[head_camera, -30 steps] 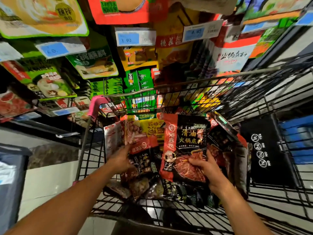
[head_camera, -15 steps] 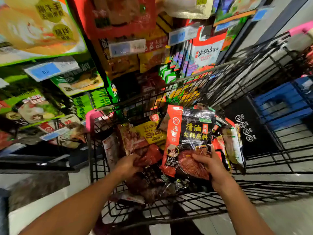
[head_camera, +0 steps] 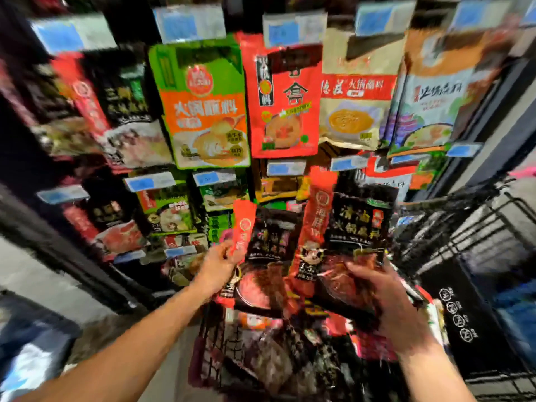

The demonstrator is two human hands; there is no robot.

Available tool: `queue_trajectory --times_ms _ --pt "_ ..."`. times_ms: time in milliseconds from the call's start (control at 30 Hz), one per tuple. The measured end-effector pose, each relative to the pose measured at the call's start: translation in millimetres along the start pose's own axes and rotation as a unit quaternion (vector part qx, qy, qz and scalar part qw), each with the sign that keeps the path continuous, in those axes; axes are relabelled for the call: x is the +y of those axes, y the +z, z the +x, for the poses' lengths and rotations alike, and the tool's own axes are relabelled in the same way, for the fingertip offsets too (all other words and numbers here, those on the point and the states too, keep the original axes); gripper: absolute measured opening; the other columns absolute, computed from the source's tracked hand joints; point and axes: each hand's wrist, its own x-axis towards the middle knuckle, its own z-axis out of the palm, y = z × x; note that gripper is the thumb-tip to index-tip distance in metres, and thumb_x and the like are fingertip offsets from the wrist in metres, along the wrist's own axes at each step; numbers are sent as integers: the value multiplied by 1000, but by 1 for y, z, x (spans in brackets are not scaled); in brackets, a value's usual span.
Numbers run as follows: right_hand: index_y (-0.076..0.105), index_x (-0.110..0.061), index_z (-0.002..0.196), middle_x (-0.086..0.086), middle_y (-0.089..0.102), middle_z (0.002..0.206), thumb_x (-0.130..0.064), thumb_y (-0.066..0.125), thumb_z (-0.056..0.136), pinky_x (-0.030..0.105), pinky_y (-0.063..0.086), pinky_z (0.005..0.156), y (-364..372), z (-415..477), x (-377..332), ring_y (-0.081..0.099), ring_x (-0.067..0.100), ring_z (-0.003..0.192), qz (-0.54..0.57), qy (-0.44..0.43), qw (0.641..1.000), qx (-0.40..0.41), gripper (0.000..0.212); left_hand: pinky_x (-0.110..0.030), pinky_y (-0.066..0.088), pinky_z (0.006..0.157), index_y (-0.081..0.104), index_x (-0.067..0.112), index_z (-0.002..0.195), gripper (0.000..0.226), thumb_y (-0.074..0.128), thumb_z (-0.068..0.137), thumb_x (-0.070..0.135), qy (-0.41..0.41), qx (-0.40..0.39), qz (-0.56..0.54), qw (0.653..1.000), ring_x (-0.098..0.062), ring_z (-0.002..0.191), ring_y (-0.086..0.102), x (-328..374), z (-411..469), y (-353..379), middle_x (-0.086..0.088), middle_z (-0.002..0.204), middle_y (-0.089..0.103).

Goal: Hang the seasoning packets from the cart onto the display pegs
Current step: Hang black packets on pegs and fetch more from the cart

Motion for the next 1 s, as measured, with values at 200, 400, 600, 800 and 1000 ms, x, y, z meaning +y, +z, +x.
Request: queue_trajectory --times_ms 200,400,600,800,1000 --pt "63 -6 131 30 69 119 -19 92 54 67 51 95 59 0 -64 70 41 98 -5 -85 991 -101 83 -31 32 53 70 25 76 29 63 99 41 52 159 -122 978 -11 50 45 82 -45 -69 5 51 51" --pt "60 -13 133 18 72 123 -3 75 79 47 61 89 142 -46 -139 71 37 110 10 -202 961 -190 57 -20 26 41 59 18 72 32 62 101 30 126 266 -193 936 -10 41 35 168 -82 -137 -1 55 46" --pt "50 -22 139 4 74 120 -3 77 84 46 62 89 211 -77 -202 75 22 102 38 -252 932 -257 64 -18 33 43 71 16 97 14 60 102 23 183 346 -180 903 -8 48 42 241 -103 -209 0 66 55" --pt "31 -20 155 5 65 136 -20 87 62 53 58 95 285 -93 -250 71 26 112 66 -281 918 -271 109 -25 35 50 69 24 88 15 62 101 21 215 409 -177 869 -14 54 44 291 -99 -281 -3 75 58" --pt "29 -19 157 6 67 131 -9 81 81 49 61 90 338 -73 -283 74 25 104 88 -312 902 -284 93 -42 49 74 71 13 95 10 64 99 18 190 416 -227 860 -30 77 62 311 -71 -356 -17 89 70"
